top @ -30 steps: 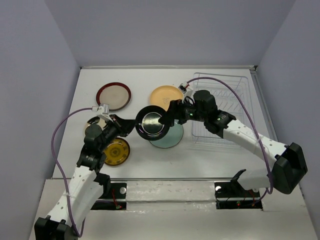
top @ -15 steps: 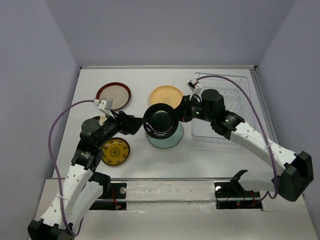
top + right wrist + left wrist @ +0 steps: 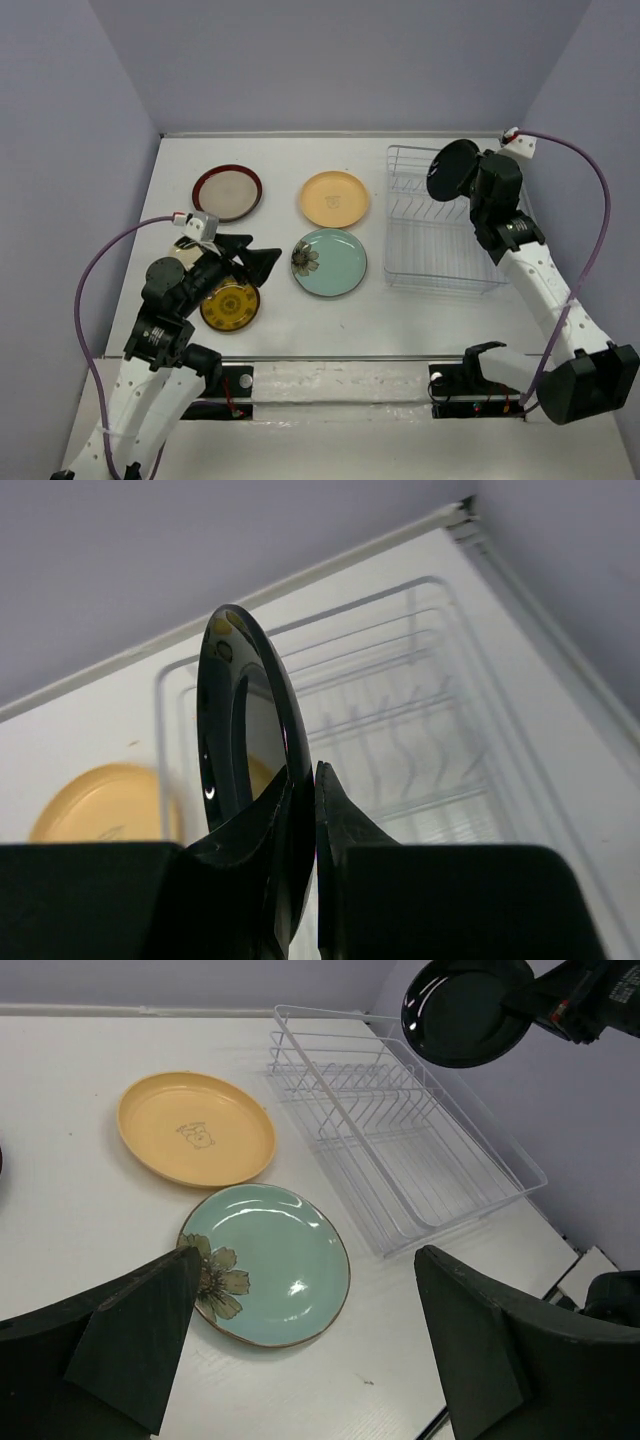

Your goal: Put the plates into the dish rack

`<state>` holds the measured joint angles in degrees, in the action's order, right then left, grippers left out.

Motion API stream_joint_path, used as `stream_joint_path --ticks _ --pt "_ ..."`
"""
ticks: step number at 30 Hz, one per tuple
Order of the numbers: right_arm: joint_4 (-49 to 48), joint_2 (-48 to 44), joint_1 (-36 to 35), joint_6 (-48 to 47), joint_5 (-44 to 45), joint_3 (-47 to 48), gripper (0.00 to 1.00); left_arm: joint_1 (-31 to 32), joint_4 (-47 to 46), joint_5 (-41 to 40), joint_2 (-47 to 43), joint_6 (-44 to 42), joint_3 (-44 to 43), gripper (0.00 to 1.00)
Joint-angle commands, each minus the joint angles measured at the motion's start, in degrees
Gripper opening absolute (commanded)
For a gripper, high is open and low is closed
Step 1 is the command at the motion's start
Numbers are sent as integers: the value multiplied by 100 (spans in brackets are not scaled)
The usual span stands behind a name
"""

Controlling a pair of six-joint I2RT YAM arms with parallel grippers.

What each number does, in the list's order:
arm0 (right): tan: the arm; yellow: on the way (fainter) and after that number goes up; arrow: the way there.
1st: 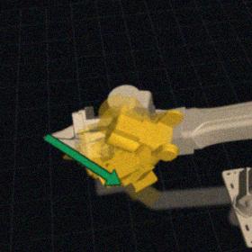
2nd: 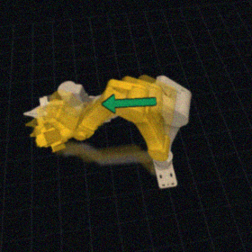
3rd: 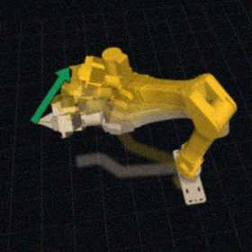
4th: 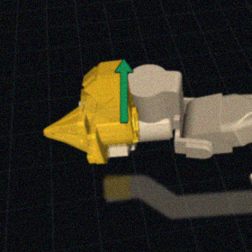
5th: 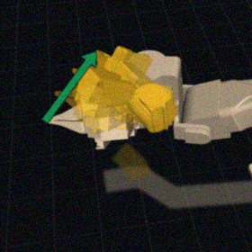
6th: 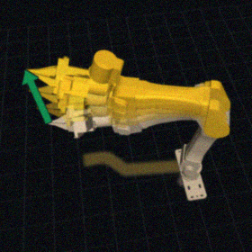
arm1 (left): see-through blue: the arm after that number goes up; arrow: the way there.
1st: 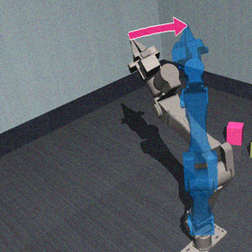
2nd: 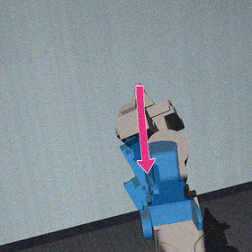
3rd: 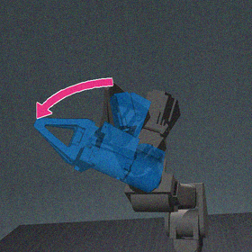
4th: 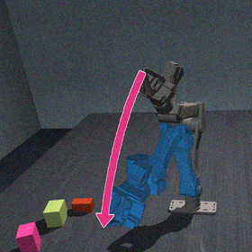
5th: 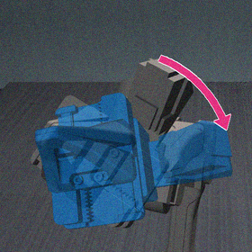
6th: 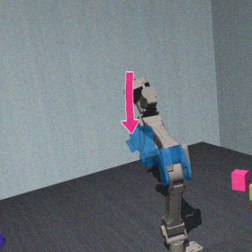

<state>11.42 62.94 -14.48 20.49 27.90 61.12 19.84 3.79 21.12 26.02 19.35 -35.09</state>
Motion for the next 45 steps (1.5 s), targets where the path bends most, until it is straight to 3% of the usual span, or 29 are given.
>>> stream_joint_path --ticks 1,8,13,19,35,39,40,43,45 --pt "-789 551 796 -748 1218 233 7 327 7 -179 -378 -178 64 99" --pt "-1350 1502 1606 -1828 1033 673 7 714 78 -398 -721 -204 46 99" --pt "-1608 1800 1606 -2680 550 778 7 951 122 -512 -809 -230 37 99" --pt "-1756 2179 1658 -3744 593 726 7 1110 157 -636 -800 -239 29 99" --pt "-1837 2723 1659 -3675 93 295 8 1189 175 -759 -598 -213 29 99" --pt "-1784 2873 1659 -3411 119 313 28 1181 192 -838 -475 -204 20 99" --pt "-1784 2873 1659 -3298 102 356 38 1181 201 -838 -440 -195 11 99" --pt "-1644 2838 1659 -2964 5 584 57 1163 218 -847 -300 -221 2 99" --pt "-1398 2794 1659 -2613 22 769 63 1119 227 -838 -185 -222 -6 99"
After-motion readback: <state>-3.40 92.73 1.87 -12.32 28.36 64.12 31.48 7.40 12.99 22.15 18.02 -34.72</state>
